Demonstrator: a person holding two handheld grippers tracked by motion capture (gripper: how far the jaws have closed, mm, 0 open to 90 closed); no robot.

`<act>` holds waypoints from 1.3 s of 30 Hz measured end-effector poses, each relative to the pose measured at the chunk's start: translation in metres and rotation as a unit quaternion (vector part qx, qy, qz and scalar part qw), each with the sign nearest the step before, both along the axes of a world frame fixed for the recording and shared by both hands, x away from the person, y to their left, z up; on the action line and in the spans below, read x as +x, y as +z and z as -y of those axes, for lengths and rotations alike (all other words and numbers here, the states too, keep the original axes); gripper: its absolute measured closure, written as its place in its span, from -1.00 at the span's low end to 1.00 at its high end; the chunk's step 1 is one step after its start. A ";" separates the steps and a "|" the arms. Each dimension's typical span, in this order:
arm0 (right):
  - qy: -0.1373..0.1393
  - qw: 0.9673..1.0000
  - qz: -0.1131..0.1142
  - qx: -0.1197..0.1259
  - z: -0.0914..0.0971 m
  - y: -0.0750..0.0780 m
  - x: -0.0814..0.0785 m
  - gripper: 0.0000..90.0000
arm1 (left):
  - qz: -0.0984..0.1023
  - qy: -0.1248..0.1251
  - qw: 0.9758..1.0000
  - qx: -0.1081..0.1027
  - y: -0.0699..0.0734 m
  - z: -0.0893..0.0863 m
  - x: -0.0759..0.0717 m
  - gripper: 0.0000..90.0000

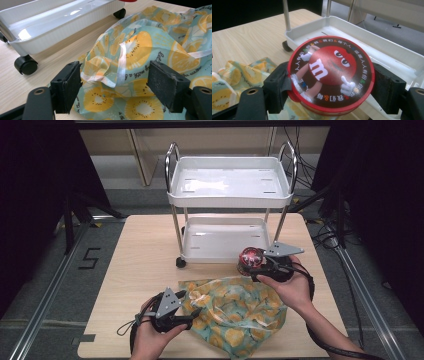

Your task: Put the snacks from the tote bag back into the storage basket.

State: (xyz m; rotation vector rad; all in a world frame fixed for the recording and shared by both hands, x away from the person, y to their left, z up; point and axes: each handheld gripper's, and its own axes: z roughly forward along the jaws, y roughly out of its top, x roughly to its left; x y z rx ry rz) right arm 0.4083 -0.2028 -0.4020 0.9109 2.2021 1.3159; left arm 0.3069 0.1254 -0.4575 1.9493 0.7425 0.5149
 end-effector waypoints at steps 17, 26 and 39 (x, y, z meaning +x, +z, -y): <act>0.001 1.000 0.004 0.003 -0.001 -0.001 0.006 -0.42 | 0.005 -0.008 1.000 0.003 0.001 0.003 0.001 -0.42; -0.005 1.000 0.003 0.003 -0.004 -0.002 0.009 -0.42 | 0.006 -0.005 1.000 0.005 0.002 0.002 0.001 -0.42; -0.011 1.000 0.019 -0.002 -0.004 0.000 0.018 -0.42 | 0.004 -0.003 1.000 0.003 0.002 0.003 0.000 -0.42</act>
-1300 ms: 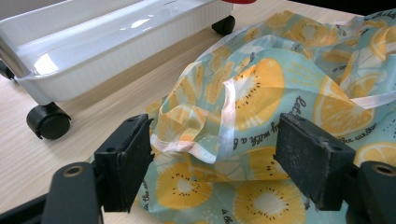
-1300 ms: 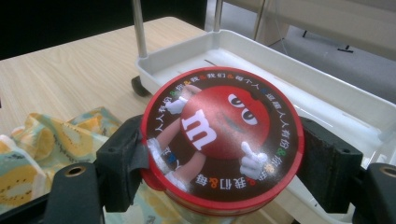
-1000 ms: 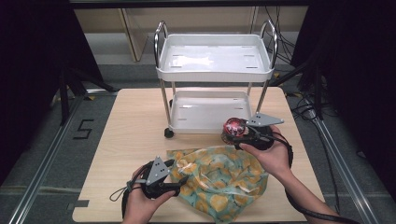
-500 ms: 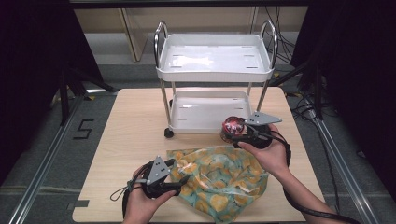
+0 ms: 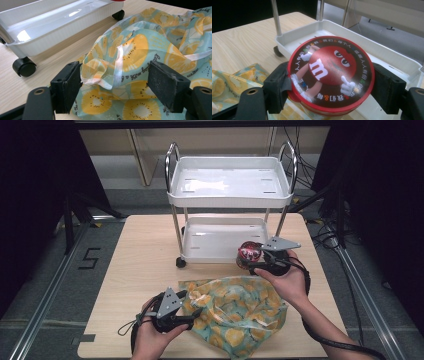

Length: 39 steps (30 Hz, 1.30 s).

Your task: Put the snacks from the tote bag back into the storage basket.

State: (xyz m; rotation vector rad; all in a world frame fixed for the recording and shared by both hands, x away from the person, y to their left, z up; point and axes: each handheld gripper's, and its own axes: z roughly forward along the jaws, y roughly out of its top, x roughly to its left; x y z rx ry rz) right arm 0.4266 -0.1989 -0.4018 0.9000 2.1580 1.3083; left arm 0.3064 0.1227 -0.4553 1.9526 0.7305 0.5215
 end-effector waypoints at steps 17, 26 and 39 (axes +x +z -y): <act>-0.007 1.000 -0.001 -0.004 -0.006 0.005 0.007 -0.42 | 0.003 -0.007 1.000 0.006 0.000 0.000 0.001 -0.42; -0.002 1.000 -0.006 -0.011 -0.013 0.005 0.012 -0.42 | 0.003 -0.006 1.000 0.005 0.000 0.000 0.000 -0.42; -0.004 1.000 0.014 -0.020 -0.010 0.003 0.023 -0.42 | -0.006 -0.001 1.000 -0.008 0.000 0.001 -0.001 -0.42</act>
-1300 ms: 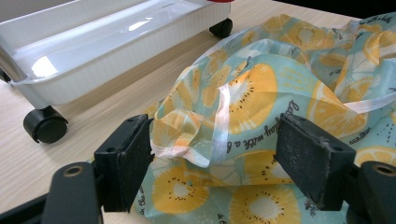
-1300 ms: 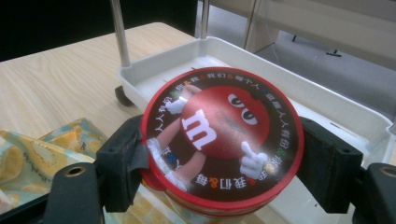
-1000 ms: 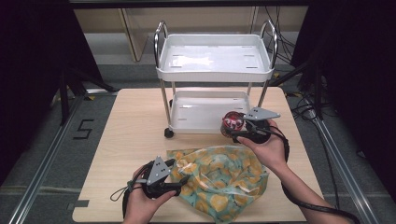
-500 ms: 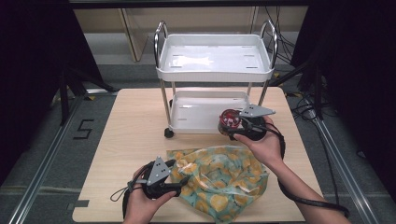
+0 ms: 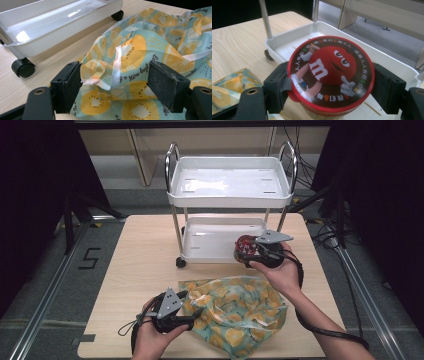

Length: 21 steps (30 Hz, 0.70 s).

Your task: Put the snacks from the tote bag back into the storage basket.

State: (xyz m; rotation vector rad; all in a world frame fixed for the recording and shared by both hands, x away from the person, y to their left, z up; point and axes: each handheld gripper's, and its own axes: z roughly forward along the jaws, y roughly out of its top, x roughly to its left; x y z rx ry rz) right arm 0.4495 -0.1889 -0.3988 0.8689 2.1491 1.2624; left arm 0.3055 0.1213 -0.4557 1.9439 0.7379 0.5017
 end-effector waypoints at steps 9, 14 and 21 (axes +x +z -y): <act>-0.015 1.000 -0.021 0.011 0.000 -0.001 0.001 -0.42 | 0.007 -0.002 1.000 0.005 0.001 -0.001 0.000 -0.42; -0.022 1.000 -0.017 0.014 0.001 0.001 0.004 -0.42 | 0.004 0.000 1.000 0.007 0.001 -0.001 0.000 -0.42; -0.021 1.000 -0.005 0.004 0.004 0.000 0.010 -0.42 | 0.009 -0.006 1.000 0.013 0.001 -0.001 0.001 -0.42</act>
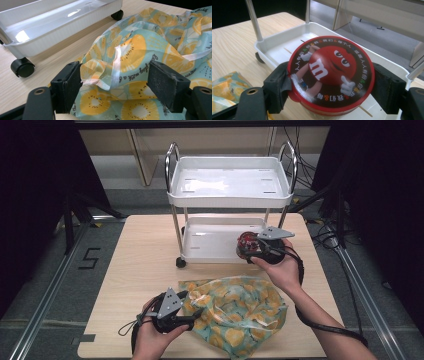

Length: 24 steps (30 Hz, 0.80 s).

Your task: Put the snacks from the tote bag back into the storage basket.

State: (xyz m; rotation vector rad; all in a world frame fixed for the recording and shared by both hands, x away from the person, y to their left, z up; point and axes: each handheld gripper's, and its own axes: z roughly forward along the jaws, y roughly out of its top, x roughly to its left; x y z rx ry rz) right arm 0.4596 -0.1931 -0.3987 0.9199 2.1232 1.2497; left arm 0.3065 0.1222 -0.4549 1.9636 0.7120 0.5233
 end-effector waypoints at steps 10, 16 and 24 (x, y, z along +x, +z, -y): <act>-0.010 1.000 0.000 -0.003 0.004 0.000 0.005 -0.42 | 0.001 -0.001 1.000 0.000 0.000 0.001 0.000 -0.42; -0.022 1.000 -0.007 0.007 0.002 0.000 0.006 -0.42 | -0.001 -0.003 1.000 -0.001 -0.001 0.001 0.000 -0.42; -0.019 1.000 0.000 -0.001 0.003 0.001 0.010 -0.42 | -0.001 -0.002 1.000 -0.002 -0.001 0.000 0.000 -0.42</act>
